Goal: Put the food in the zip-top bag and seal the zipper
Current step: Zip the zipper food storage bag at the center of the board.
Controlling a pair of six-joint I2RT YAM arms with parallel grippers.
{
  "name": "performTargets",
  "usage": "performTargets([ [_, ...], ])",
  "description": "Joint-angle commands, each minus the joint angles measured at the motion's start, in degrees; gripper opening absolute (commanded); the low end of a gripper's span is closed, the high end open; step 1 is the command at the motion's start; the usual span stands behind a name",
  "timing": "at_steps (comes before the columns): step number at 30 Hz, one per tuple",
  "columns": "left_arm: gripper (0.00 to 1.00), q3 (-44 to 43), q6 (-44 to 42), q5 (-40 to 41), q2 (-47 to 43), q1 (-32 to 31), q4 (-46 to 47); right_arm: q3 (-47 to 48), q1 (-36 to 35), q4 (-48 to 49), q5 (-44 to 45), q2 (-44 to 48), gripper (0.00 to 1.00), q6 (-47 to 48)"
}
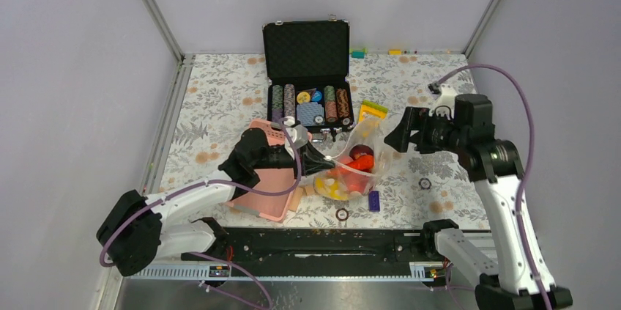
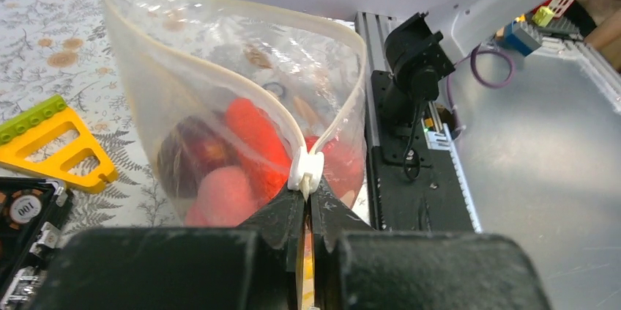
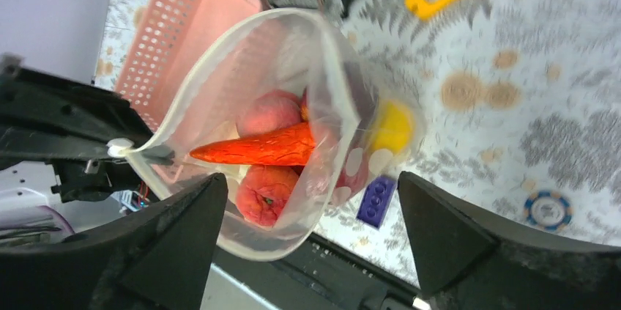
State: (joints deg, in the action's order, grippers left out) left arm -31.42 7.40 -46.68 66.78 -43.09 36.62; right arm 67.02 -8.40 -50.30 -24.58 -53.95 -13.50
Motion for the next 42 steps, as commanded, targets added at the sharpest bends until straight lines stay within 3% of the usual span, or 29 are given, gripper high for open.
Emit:
performTargets([
  [1,0.00,-5.55,5.69,6.28,-2.80,-2.80,-6.52,2.65,0.17,7.98,-6.50,5.77,0.99,5.25],
  [5,0.00,-10.87,1.06,11.31,-2.76,-6.89,-19.27,3.10,-3.31,13.78,-15.46,5.18,1.00,10.43],
  [8,0.00,-12.12,-0.34,13.43,-3.07,-9.13,-22.98,4.60,-11.60,13.43,-16.49,2.92,1.00,22.35],
  [13,0.00,-13.62,0.06,17.44,-3.49,-11.00,-28.59,7.90,-20.92,5.49,-23.83,-1.73,0.98,44.44],
  [16,0.00,-13.35,-0.88,19.23,-4.11,-12.62,-29.54,7.84,-23.14,2.83,-27.12,-3.55,0.96,51.65],
  [20,0.00,-13.26,-1.09,21.51,-4.88,-13.33,-29.53,5.92,-25.33,4.31,-28.97,-4.78,0.90,52.11],
  [30,0.00,-13.62,-0.76,21.98,-4.90,-13.76,-30.03,4.17,-31.58,9.52,-21.55,-9.50,0.73,45.52],
  [42,0.00,-12.79,-2.39,22.01,-6.91,-13.98,-30.63,6.80,-34.32,5.66,-15.58,-16.81,0.55,45.97],
])
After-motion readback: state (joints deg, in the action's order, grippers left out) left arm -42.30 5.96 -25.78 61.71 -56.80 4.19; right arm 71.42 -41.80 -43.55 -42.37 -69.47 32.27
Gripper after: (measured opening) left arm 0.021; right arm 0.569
